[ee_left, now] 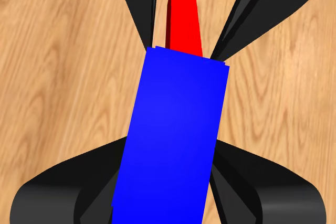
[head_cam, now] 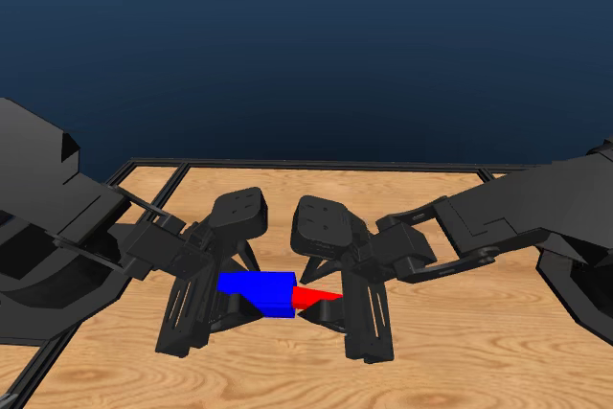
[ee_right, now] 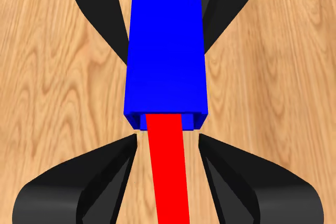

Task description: Insert peg into socket

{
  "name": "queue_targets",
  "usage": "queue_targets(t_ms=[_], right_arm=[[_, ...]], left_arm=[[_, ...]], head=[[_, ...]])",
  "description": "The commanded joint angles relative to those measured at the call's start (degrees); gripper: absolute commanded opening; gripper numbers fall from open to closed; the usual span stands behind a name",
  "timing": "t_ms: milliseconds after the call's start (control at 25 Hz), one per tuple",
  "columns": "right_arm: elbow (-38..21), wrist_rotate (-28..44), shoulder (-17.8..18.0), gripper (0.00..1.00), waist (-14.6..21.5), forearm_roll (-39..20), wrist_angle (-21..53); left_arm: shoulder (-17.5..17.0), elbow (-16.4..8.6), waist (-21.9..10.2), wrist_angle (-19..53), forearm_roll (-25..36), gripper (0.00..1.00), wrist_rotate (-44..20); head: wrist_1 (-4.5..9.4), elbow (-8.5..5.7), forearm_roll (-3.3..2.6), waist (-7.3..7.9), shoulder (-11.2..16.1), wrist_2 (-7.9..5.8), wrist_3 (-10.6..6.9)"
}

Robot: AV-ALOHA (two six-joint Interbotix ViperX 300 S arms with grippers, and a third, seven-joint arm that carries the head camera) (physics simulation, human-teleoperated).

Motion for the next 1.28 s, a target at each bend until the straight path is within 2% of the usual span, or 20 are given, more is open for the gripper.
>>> queue_targets(t_ms=[40, 120, 320, 400, 480, 520, 640, 680, 720, 840, 960, 1080, 1120, 1160, 1280], right_arm=[[4.84, 2.98, -5.84, 1.00, -1.55, 0.15, -4.12], [8.22, 4.32, -9.51, 1.00, -1.49, 0.29, -3.15], [15.53, 9.08, -12.94, 1.00, -1.28, -0.03, -3.25], [17.74, 10.88, -12.22, 1.00, -0.48, 0.52, -3.79], [18.67, 12.53, -11.41, 1.00, 0.65, 0.88, -4.02], [19.75, 13.60, -10.63, 1.00, 0.82, 1.36, -4.50], [21.12, 15.09, -8.13, 0.97, 1.69, 2.63, -7.95], [20.75, 15.18, -7.23, 0.00, 2.06, 2.99, -9.55], [20.29, 14.99, -6.04, 0.00, 2.38, 3.14, -10.02], [18.65, 13.81, -4.89, 0.00, 2.44, 2.99, -10.90], [16.67, 12.76, -5.47, 0.00, 2.12, 2.54, -11.06], [14.25, 10.86, -5.77, 0.00, 1.51, 1.58, -10.33], [12.93, 10.16, -6.02, 0.00, 1.33, 1.41, -10.18], [12.20, 9.75, -5.68, 0.00, 1.15, 0.70, -9.87], [9.21, 7.53, -4.82, 0.00, 0.62, 0.59, -10.13]], left_arm=[[-1.22, -1.24, 0.44, -4.16, -0.26, 0.00, 1.29], [-0.60, -0.01, 0.67, -5.58, -0.90, 0.00, 2.15], [-1.28, 0.12, 0.68, -5.34, -1.67, 0.00, 3.26], [-2.12, -0.28, 0.74, -5.37, -1.34, 0.00, 2.94], [-2.33, 0.74, 0.89, -5.54, -1.79, 0.00, 3.77], [-2.04, -0.08, 0.62, -4.12, -2.00, 0.00, 4.00], [-3.08, 0.93, 0.93, -5.29, -1.80, 0.00, 3.75], [-3.20, 0.94, 0.87, -5.20, -1.88, 0.00, 3.74], [-3.50, 0.44, 1.05, -5.33, -1.91, 0.00, 3.50], [-2.99, 0.97, 0.80, -5.17, -1.86, 0.00, 3.63], [-3.43, 0.30, 0.40, -5.00, -1.81, 0.00, 3.30], [-2.62, 1.20, 0.27, -4.69, -1.77, 0.00, 3.06], [-3.15, 0.59, 0.17, -5.31, -1.86, 0.00, 2.95], [-2.36, 0.50, 0.36, -4.40, -1.80, 0.00, 3.16], [-2.90, 0.40, -0.15, -4.61, -1.73, 0.00, 2.54]], head=[[-0.93, -0.91, 0.05, 0.39, -1.10, -0.09, -0.44], [-1.11, -0.95, 0.06, 0.63, -1.24, -0.19, -0.66], [-1.28, -0.85, 0.05, 1.06, -1.82, -0.58, -0.99], [-1.32, -0.81, -0.02, 1.06, -1.99, -0.89, -1.16], [-1.33, -0.82, -0.07, 1.03, -2.14, -1.02, -1.35], [-1.35, -0.83, -0.08, 1.00, -2.19, -1.01, -1.50], [-1.37, -0.85, -0.15, 0.85, -2.27, -1.10, -1.96], [-1.37, -0.84, -0.18, 0.77, -2.29, -1.14, -2.10], [-1.36, -0.80, -0.22, 0.67, -2.31, -1.18, -2.20], [-1.17, -0.73, -0.23, 0.46, -2.39, -1.01, -2.44], [-0.92, -0.70, -0.27, 0.28, -2.47, -0.96, -2.68], [-0.65, -0.59, -0.25, 0.28, -2.54, -0.91, -2.60], [-0.54, -0.57, -0.25, 0.25, -2.57, -0.85, -2.66], [-0.51, -0.56, -0.25, 0.23, -2.59, -0.83, -2.71], [-0.51, -0.52, -0.21, 0.31, -2.61, -0.70, -2.84]])
